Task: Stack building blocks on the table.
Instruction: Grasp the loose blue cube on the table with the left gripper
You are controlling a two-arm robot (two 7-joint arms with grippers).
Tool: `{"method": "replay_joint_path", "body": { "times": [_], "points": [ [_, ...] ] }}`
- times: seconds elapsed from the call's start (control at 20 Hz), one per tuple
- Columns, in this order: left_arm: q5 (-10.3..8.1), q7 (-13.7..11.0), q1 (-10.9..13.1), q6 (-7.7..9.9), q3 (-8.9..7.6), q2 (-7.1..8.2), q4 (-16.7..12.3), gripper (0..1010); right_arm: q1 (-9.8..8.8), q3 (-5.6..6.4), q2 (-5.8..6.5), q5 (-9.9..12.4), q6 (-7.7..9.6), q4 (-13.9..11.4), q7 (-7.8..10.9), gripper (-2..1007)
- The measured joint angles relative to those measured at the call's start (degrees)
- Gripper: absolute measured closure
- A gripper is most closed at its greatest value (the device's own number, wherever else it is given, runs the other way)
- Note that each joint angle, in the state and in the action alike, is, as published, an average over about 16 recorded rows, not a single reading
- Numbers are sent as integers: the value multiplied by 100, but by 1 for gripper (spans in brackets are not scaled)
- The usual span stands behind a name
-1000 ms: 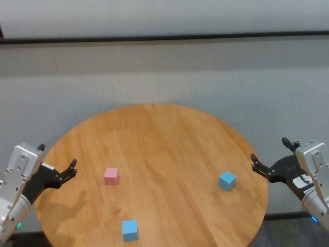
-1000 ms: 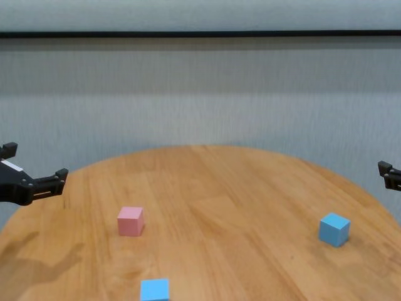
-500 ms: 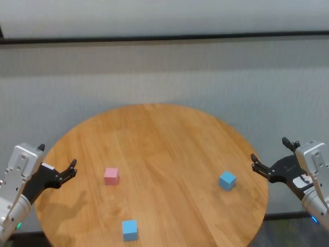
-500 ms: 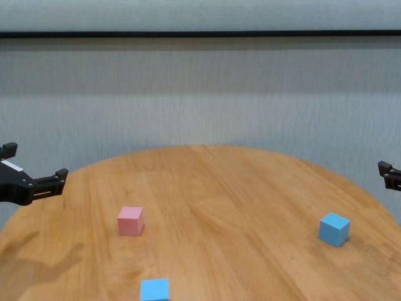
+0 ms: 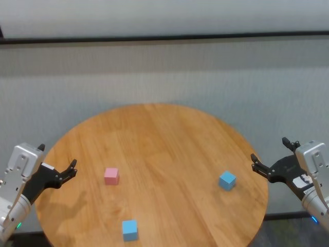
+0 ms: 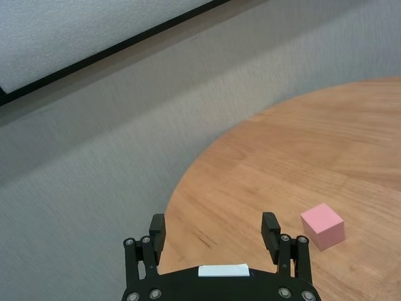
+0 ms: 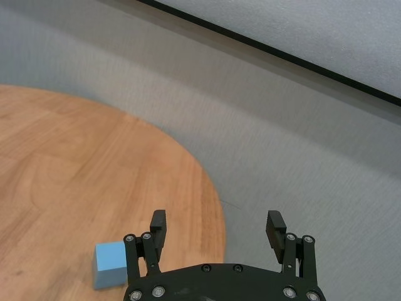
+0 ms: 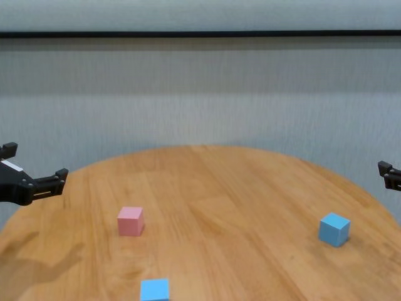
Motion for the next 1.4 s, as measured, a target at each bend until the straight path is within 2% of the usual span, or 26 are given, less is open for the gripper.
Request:
{"method": "replay_joint_path", "body": {
  "times": [0.3, 0.5, 0.8, 1.15, 1.4],
  "points": [
    [1, -16, 1, -12, 0, 0, -2, 7, 0, 0, 0, 0, 0, 0, 0, 0],
    [26, -97, 16, -140, 8, 12, -45, 7, 0, 0, 0, 0, 0, 0, 0, 0],
    [114, -407, 89, -578, 77, 70, -251, 7, 0, 0, 0, 0, 0, 0, 0, 0],
    [132, -1012, 212, -1171, 237, 138, -624, 7, 0, 0, 0, 0, 0, 0, 0, 0],
    [-7, -1496, 259, -1363, 363, 137, -811, 7, 0, 0, 0, 0, 0, 0, 0, 0]
  ]
}}
